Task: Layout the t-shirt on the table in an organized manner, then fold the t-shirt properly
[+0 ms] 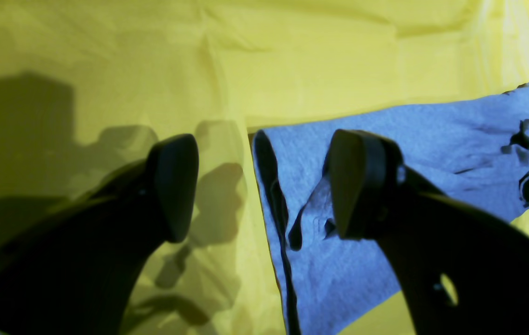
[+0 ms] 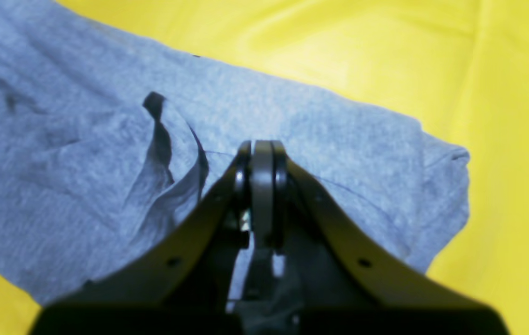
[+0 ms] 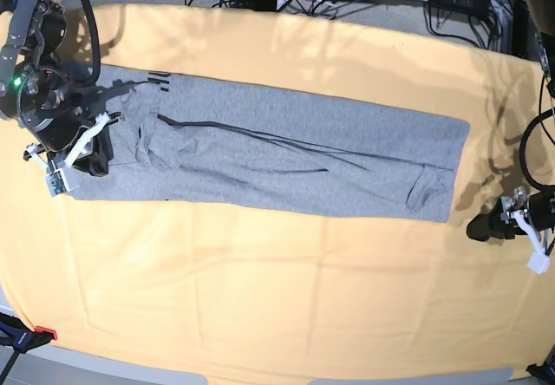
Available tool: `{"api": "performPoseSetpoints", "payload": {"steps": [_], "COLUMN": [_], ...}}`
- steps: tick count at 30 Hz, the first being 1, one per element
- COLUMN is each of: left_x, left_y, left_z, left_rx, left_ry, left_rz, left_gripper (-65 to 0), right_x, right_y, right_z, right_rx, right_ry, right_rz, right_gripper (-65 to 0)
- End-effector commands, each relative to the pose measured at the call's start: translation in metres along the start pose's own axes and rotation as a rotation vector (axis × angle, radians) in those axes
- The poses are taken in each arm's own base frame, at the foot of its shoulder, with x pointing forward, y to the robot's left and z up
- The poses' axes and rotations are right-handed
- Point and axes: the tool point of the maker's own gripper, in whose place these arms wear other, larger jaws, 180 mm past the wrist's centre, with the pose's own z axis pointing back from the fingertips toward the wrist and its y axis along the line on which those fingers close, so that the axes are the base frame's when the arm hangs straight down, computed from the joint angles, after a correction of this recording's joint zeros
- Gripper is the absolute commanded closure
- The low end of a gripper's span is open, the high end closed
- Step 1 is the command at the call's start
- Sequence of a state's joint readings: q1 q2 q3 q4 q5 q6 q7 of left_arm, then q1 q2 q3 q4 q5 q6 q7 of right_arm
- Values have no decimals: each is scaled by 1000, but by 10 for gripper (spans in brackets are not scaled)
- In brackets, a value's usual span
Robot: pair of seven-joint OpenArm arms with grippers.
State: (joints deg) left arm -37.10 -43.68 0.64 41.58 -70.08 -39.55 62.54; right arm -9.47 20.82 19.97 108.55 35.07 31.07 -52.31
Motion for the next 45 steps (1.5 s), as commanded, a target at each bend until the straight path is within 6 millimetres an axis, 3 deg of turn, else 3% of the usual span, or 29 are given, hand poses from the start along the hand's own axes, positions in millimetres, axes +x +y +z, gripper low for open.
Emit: {"api": "performPoseSetpoints", "payload": {"steps": [1, 8, 10, 13, 18, 26, 32, 35, 45], "left_x": [27, 30, 30, 30, 30, 30, 28, 29, 29], "left_y": [-4, -6, -6, -6, -6, -6, -6, -6, -6], "left_z": [13, 13, 13, 13, 13, 13, 13, 13, 13], "left_rx": [-6, -19, -19, -19, -19, -20, -18, -19, -20], "left_ry": [-76, -90, -90, -89, -89, -90, -82, -84, -87], "left_rz": [-31, -24, -24, -24, -24, -24, -24, -24, -24], "left_gripper": [-445, -445, -445, -445, -445, -445, -445, -445, -445], "right_x": [8, -36, -40, -34, -29, -36, 1, 9, -15], "right_y": [-4, -13, -5, 17, 35, 71, 76, 77, 80], "right_z": [1, -26, -33, -35, -37, -43, -28, -23, -20], "right_rx": [-1, 48, 114, 238, 312, 404, 373, 356, 353], "right_ry": [-28, 82, 82, 58, 51, 110, 29, 13, 74], "right_rz": [4, -100, -110, -121, -142, -75, 61, 107, 100], "right_gripper": [0, 0, 0, 0, 0, 0, 0, 0, 0]}}
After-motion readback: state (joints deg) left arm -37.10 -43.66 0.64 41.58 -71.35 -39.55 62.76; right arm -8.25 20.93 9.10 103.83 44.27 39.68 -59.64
